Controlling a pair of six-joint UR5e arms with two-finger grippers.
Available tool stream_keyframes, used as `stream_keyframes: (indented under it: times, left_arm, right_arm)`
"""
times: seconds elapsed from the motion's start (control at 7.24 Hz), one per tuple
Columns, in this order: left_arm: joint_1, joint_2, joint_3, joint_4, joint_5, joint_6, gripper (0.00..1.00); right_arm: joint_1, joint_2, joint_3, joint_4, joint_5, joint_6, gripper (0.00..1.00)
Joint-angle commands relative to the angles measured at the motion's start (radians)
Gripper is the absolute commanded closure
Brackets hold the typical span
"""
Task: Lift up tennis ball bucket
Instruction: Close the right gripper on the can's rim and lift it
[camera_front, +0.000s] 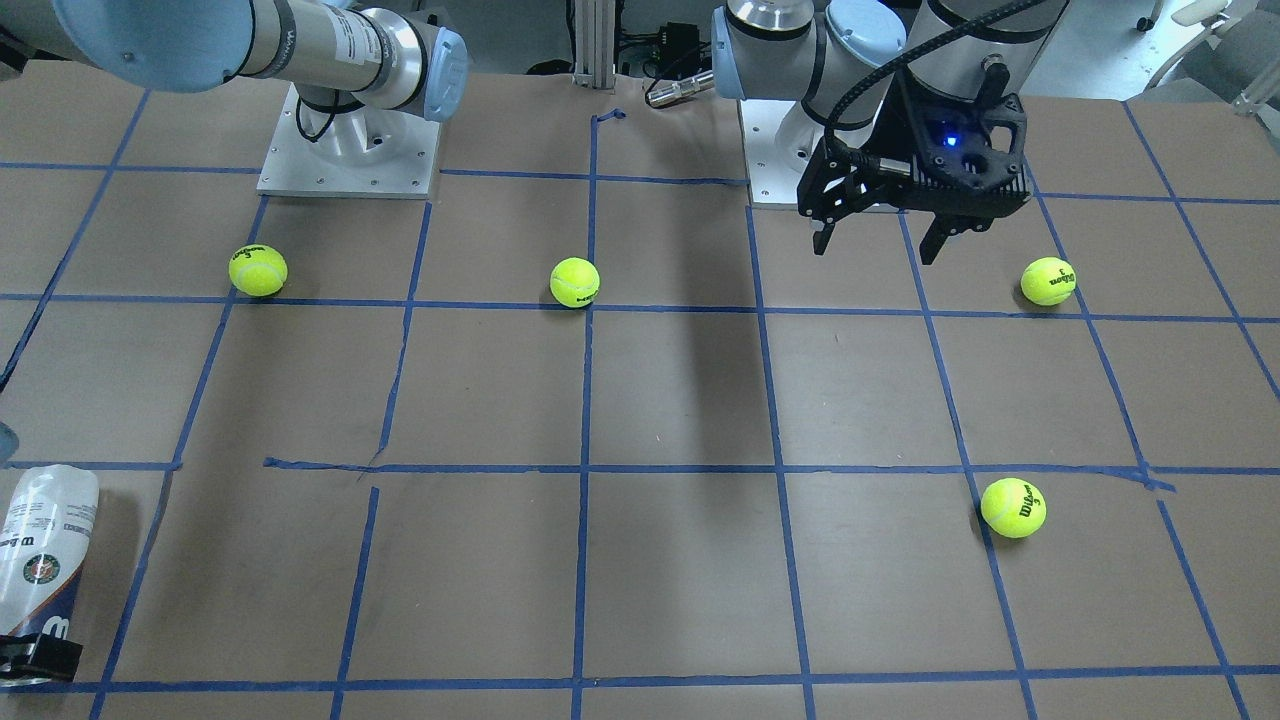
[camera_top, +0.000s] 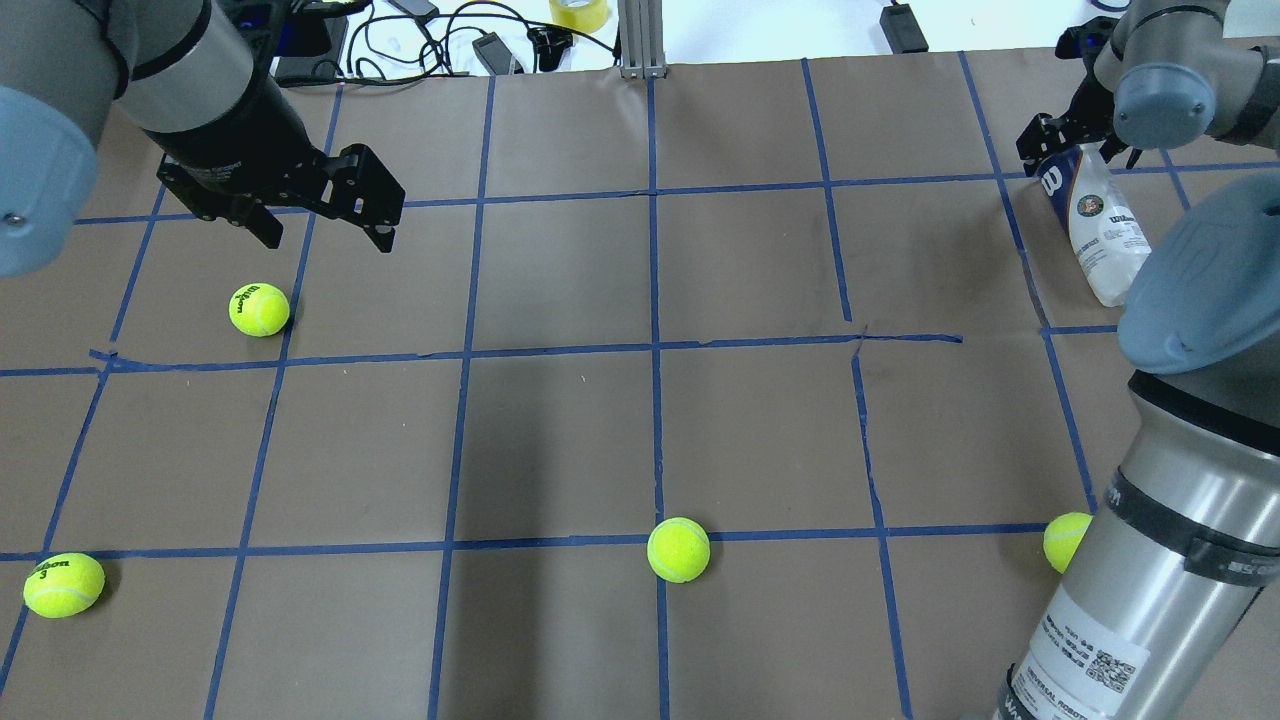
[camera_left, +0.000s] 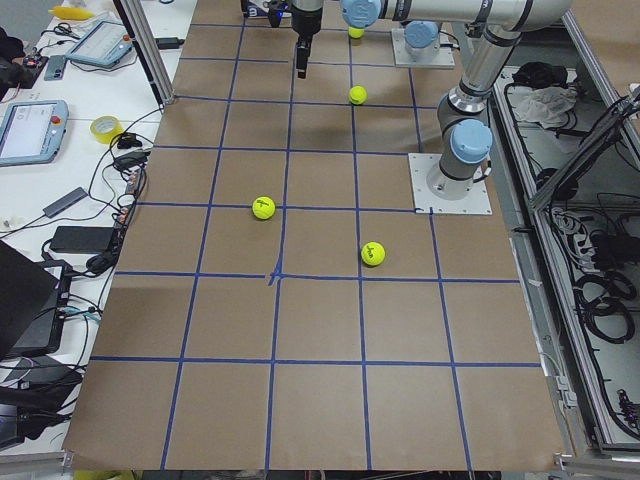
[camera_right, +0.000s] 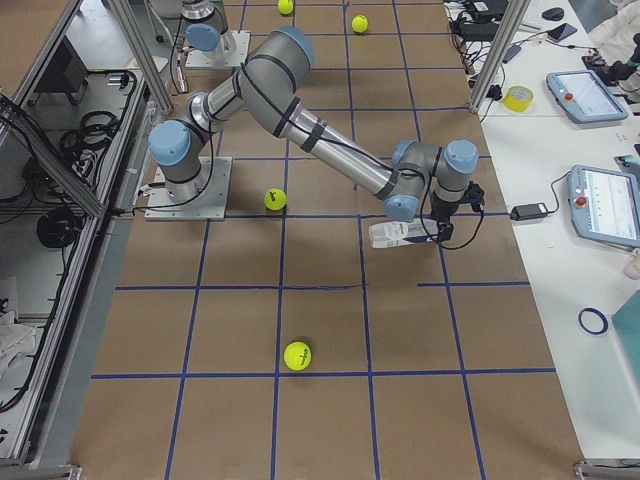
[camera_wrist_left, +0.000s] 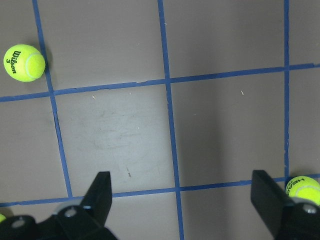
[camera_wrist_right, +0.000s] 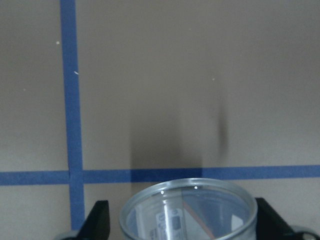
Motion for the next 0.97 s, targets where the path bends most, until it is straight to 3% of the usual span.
stream_keyframes:
  times: [0.0,0.14,0.28,0.55,0.69,0.83]
  left_arm:
    - [0.001,0.002,-0.002,0.000,0.001,0.000,0.00]
    - [0.001,0.002,0.000,0.000,0.000,0.000,0.00]
    - [0.002,0.002,0.000,0.000,0.001,0.000,0.00]
    - [0.002,0.002,0.000,0.000,0.001,0.000,0.00]
    - [0.002,0.002,-0.002,0.000,0.001,0.000,0.00]
    - [0.002,0.002,0.000,0.000,0.001,0.000,0.00]
  right_arm:
    - [-0.002,0.004,0.004,-0.008,-0.007,-0.035,0.01]
    - [0.000,0.001,0.004,0.003,-0.051,-0.043,0.13]
    - [0.000,0.001,0.007,0.004,-0.061,-0.044,0.36]
    - [0.004,-0.020,0.007,0.015,-0.052,-0.044,0.66]
    - [0.009,-0.063,0.013,0.018,-0.046,-0.064,0.78]
    - [0.032,-0.094,0.015,0.018,-0.044,-0.067,0.78]
